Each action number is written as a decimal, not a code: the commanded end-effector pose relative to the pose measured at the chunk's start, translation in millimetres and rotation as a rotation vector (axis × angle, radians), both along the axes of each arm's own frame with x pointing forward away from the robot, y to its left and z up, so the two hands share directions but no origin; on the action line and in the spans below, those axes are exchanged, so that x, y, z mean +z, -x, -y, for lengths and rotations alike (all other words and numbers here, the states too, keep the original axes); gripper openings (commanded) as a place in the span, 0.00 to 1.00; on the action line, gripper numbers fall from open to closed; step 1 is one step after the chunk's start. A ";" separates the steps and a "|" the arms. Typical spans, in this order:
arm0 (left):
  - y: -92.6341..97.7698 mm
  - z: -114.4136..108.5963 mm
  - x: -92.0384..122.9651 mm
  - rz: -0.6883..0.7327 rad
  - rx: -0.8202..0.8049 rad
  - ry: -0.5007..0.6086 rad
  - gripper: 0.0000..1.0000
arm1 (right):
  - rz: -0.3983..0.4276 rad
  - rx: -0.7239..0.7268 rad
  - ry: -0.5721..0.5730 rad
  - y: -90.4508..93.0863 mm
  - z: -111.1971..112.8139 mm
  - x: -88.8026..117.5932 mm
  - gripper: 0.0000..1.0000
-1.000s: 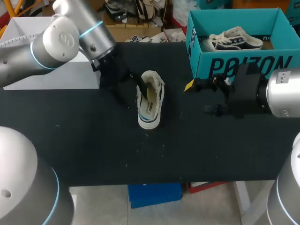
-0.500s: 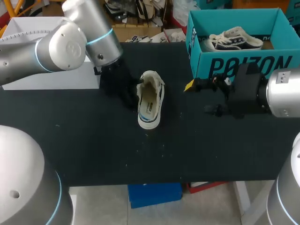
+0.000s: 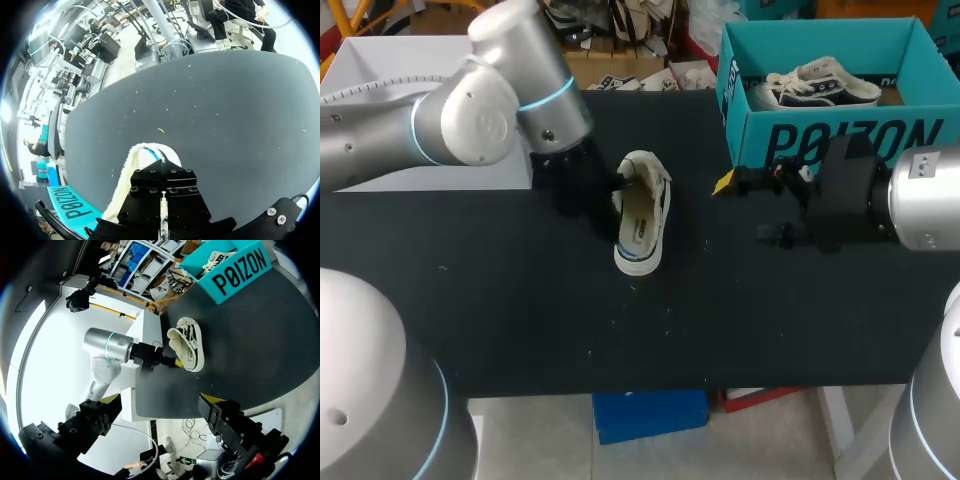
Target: Take the shoe out of the shoebox, open the shoe tongue, remove and reinsert the insole, then place the shoe into the shoebox
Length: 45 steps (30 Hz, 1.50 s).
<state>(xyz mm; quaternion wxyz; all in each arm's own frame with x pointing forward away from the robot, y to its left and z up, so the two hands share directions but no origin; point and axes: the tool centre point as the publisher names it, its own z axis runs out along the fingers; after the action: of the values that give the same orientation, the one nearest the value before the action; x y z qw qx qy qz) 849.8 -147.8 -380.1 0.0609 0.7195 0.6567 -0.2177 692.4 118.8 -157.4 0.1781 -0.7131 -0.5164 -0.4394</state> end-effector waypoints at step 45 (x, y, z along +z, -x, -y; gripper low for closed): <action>-3.4 26.4 -35.8 -0.020 -0.062 -0.135 0.00 | 0.000 -0.001 0.001 0.8 -0.3 0.2 1.00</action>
<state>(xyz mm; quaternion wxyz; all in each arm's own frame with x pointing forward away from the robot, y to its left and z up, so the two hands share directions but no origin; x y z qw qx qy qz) 852.0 -166.5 -407.5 0.0042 0.7388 0.6479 -0.1854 692.4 118.8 -157.4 0.1781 -0.7131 -0.5164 -0.4394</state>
